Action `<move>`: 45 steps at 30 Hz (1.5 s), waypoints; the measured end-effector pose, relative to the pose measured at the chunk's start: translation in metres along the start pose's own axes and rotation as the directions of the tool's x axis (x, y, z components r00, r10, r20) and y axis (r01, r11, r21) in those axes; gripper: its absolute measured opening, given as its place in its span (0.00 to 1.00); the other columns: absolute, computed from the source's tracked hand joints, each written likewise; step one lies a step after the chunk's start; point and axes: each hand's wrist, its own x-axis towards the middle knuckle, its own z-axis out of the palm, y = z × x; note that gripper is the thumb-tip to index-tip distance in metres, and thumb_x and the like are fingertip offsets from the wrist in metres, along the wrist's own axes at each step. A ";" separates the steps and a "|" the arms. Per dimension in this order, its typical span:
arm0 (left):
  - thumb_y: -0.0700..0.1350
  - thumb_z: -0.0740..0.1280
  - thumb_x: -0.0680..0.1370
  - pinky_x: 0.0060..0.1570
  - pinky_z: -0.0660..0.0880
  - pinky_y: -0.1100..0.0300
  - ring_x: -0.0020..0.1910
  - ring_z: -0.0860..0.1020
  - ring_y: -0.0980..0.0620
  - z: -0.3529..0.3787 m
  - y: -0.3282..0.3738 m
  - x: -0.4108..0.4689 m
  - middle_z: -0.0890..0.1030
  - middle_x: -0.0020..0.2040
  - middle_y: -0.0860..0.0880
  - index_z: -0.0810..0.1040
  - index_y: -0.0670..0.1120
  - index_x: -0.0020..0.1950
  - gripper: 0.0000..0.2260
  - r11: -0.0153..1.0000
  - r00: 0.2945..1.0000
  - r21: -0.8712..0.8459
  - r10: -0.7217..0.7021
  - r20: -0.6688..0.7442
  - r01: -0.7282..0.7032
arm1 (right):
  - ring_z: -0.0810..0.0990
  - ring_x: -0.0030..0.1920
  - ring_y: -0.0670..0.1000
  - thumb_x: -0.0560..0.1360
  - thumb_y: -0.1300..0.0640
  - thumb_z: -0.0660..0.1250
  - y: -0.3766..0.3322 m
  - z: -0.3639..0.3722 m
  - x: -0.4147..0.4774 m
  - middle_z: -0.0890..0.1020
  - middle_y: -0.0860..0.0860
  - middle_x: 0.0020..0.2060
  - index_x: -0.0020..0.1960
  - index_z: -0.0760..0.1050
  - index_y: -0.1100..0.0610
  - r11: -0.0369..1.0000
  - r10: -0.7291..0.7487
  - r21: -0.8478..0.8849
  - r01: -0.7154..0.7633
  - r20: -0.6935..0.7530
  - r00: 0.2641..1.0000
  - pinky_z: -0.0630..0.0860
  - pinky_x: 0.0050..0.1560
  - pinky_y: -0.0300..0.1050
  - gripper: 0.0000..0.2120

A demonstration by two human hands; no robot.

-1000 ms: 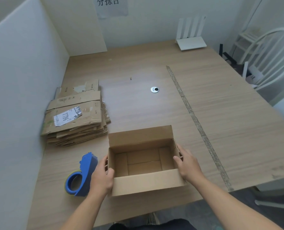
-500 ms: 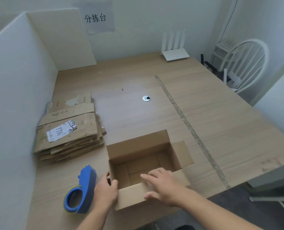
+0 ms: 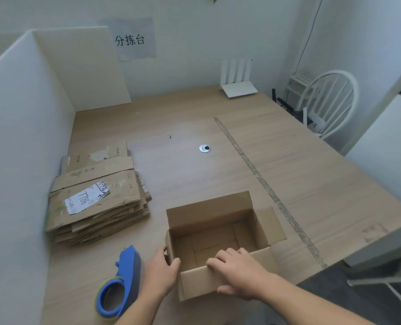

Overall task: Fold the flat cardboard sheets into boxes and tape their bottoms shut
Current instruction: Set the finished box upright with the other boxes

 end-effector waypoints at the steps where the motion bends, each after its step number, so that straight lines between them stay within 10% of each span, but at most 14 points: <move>1: 0.50 0.67 0.76 0.56 0.76 0.53 0.52 0.78 0.53 0.000 0.001 0.004 0.80 0.54 0.51 0.73 0.48 0.68 0.21 1.000 1.000 -0.005 0.012 0.003 -0.012 | 0.70 0.61 0.59 0.76 0.44 0.65 0.000 -0.002 0.001 0.70 0.54 0.63 0.69 0.62 0.49 1.000 0.012 -0.027 -0.012 -0.009 1.000 0.65 0.58 0.56 0.25; 8: 0.58 0.66 0.79 0.64 0.72 0.52 0.65 0.73 0.49 -0.005 0.031 0.029 0.72 0.70 0.47 0.64 0.46 0.77 0.30 0.987 0.990 0.086 0.138 0.013 -0.139 | 0.71 0.62 0.57 0.77 0.43 0.64 0.032 -0.021 0.007 0.70 0.51 0.64 0.71 0.60 0.49 0.996 0.072 -0.046 -0.076 -0.088 0.994 0.67 0.58 0.54 0.27; 24: 0.50 0.64 0.80 0.65 0.72 0.49 0.65 0.74 0.48 0.079 0.213 0.121 0.73 0.68 0.48 0.71 0.46 0.72 0.21 0.946 0.943 0.165 0.302 -0.139 -0.279 | 0.72 0.62 0.55 0.77 0.41 0.64 0.261 -0.072 0.021 0.71 0.50 0.65 0.74 0.61 0.48 0.987 0.147 -0.045 -0.156 -0.161 0.976 0.66 0.59 0.52 0.29; 33: 0.52 0.59 0.81 0.61 0.66 0.51 0.65 0.71 0.46 0.155 0.382 0.191 0.73 0.68 0.50 0.69 0.51 0.72 0.19 0.636 0.884 0.668 0.461 0.072 -0.386 | 0.67 0.67 0.54 0.75 0.44 0.65 0.489 -0.151 0.035 0.70 0.48 0.66 0.73 0.60 0.46 0.969 0.241 -0.035 -0.245 -0.104 0.965 0.56 0.74 0.58 0.29; 45: 0.50 0.58 0.80 0.56 0.69 0.51 0.58 0.74 0.45 0.199 0.520 0.307 0.77 0.60 0.49 0.72 0.48 0.66 0.16 0.549 0.875 0.747 0.475 0.092 -0.376 | 0.65 0.70 0.55 0.78 0.49 0.64 0.664 -0.206 0.129 0.68 0.48 0.68 0.73 0.60 0.45 0.971 0.221 -0.061 -0.230 -0.131 0.967 0.52 0.75 0.61 0.25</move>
